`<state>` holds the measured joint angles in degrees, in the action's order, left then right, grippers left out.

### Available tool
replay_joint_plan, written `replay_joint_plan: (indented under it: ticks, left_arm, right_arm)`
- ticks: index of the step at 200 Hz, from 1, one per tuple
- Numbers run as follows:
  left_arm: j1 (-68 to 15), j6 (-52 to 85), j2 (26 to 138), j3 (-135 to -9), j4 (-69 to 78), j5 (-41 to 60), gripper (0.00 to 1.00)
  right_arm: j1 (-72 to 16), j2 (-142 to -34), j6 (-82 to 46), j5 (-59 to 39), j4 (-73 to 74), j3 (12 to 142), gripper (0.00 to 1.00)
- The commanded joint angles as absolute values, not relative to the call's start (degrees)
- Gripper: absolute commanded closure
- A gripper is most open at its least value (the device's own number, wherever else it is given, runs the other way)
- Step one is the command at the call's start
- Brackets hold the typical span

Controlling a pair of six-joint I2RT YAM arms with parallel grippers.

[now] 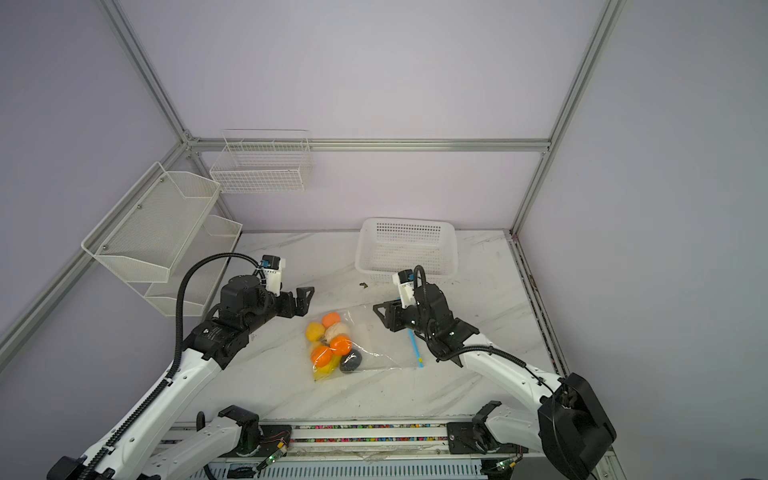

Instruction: Place the food in the zip-top bag and seal the zipper

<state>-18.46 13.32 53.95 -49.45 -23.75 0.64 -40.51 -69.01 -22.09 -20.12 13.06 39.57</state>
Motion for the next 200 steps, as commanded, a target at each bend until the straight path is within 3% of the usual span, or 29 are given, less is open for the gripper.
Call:
replay_joint_plan:
  ticks: [1,28,72,200]
  left_arm:
    - [-18.55,15.85,53.37,-46.07,-23.11,1.97,0.0]
    - [-18.2,17.08,53.65,-44.93,-23.29,1.6,0.0]
    - [-16.35,18.75,54.66,-44.46,-22.93,1.75,0.0]
    - [-12.22,20.0,56.16,-42.94,-21.01,8.4,0.0]
  right_arm:
    - [-46.84,-71.18,-13.19,-22.15,28.37,36.94,0.57]
    - [-54.59,-78.33,-0.84,-22.16,35.3,38.96,0.63]
    - [-61.29,-92.2,14.11,-17.75,34.09,46.47,0.61]
    - [-61.44,-93.54,18.35,-9.03,22.81,43.22,0.54]
